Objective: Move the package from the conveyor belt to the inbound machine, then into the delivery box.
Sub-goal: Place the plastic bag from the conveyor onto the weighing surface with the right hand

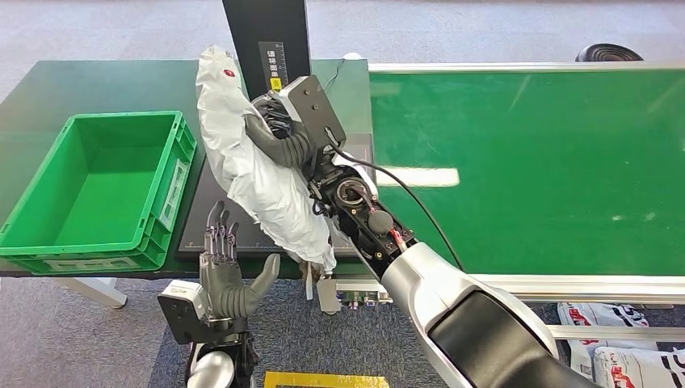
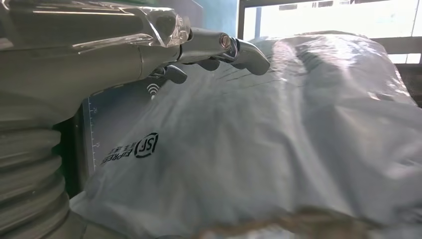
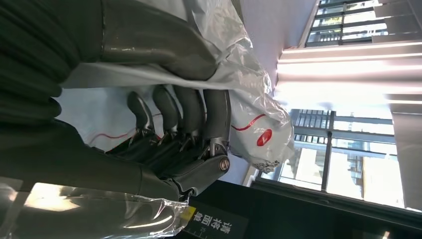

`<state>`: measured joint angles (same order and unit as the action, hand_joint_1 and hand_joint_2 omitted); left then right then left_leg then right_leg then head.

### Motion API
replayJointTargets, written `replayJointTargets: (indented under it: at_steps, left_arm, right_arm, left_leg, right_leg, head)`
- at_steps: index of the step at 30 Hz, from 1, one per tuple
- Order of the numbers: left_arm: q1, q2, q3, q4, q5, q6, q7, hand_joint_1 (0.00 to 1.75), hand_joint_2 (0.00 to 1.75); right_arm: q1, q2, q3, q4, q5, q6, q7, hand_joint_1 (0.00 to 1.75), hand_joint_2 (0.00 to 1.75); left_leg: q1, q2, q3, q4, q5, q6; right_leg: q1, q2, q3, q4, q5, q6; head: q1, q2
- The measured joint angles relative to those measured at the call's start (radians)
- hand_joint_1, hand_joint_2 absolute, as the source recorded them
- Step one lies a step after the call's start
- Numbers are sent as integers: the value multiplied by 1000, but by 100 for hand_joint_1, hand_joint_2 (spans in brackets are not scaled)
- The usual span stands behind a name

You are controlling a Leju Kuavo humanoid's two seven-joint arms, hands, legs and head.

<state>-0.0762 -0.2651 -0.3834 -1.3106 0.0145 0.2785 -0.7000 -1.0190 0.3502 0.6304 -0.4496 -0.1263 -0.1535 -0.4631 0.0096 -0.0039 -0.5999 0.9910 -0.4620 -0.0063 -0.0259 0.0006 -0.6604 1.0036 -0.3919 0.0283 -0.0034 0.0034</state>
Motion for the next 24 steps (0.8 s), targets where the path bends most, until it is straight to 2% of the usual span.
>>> replayJointTargets:
  at_steps: [1,24]
  left_arm:
    - [0,0,0,1,0,0,0,0,175]
    - [-13,-6,6,22,-4,-15,0,0,175]
  right_arm:
    - [-1,0,1,2,-1,0,0,0,175]
    - [-12,-1,18,41,22,4,-4,0,175]
  left_leg:
    - [0,0,0,0,0,0]
    - [0,0,0,0,0,0]
  right_leg:
    - [0,0,0,0,0,0]
    - [0,0,0,0,0,0]
  head:
    - [0,0]
    - [0,0]
